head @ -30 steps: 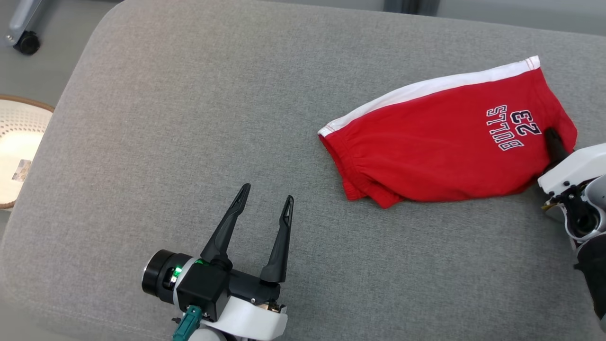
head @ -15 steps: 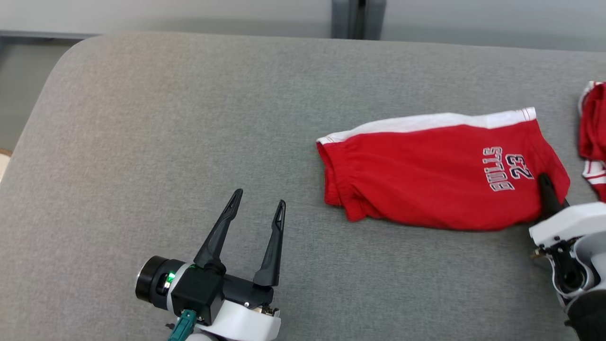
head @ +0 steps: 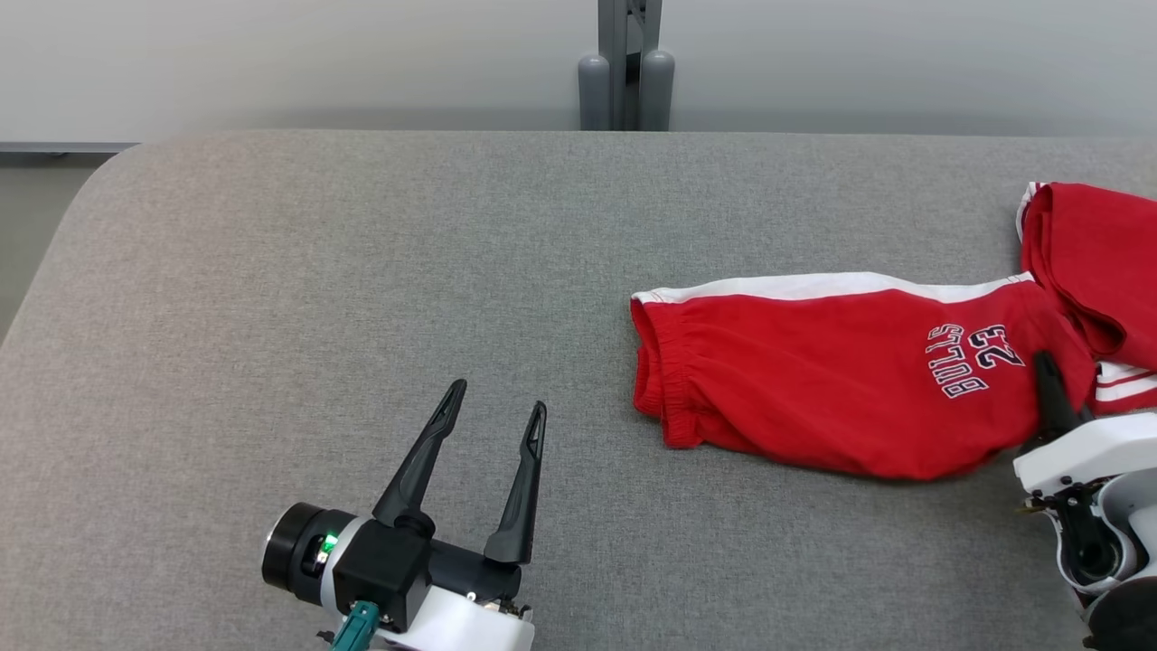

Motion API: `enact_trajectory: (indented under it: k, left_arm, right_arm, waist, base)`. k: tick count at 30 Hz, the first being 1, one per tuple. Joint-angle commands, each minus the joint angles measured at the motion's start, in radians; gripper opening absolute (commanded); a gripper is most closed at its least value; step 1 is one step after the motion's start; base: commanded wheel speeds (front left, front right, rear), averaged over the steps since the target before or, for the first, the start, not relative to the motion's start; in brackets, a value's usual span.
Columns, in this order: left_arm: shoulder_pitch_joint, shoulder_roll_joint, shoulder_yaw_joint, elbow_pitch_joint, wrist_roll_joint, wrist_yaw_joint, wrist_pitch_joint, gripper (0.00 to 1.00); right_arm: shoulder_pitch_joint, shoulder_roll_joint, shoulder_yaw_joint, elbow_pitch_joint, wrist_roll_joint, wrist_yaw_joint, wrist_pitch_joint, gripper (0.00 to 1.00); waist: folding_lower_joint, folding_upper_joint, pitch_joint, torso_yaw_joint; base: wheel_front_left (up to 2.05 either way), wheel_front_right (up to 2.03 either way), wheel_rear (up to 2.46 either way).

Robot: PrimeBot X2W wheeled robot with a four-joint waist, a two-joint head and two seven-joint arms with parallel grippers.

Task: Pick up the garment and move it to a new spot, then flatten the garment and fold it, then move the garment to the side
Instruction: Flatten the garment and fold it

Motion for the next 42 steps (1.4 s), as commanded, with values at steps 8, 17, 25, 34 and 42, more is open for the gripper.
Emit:
enact_trajectory:
  k: [8, 17, 25, 34, 42]
  left_arm:
    - [0.018, 0.004, 0.000, 0.010, -0.003, -0.010, -0.004, 1.00]
    - [0.022, 0.004, -0.009, 0.014, -0.012, -0.002, -0.004, 1.00]
    - [0.015, 0.004, -0.021, 0.020, -0.018, 0.000, -0.004, 1.00]
    - [0.004, 0.004, -0.032, 0.021, -0.025, 0.007, -0.004, 1.00]
    - [0.002, 0.004, -0.038, 0.025, -0.027, 0.008, -0.004, 1.00]
  right_arm:
    - [-0.005, 0.025, 0.049, -0.098, -0.047, 0.000, -0.031, 0.00]
    - [-0.024, 0.079, 0.098, -0.180, -0.123, 0.000, -0.030, 0.00]
    - [-0.042, 0.162, 0.139, -0.171, -0.205, 0.000, 0.018, 0.00]
    - [-0.019, 0.213, 0.171, -0.153, -0.258, 0.000, 0.052, 0.00]
    - [0.001, 0.246, 0.200, -0.161, -0.259, 0.000, 0.073, 1.00]
  waist:
    - [0.0000, -0.0001, -0.023, 0.024]
    - [0.0000, -0.0001, -0.033, 0.057]
    - [0.0000, -0.0001, -0.031, 0.090]
    - [0.0000, -0.0001, -0.020, 0.120]
    - [0.0000, -0.0001, -0.017, 0.132]
  base:
    - [0.00, 0.00, 0.00]
    - [0.00, 0.00, 0.00]
    - [0.00, 0.00, 0.00]
    - [0.00, 0.00, 0.00]
    - [0.00, 0.00, 0.00]
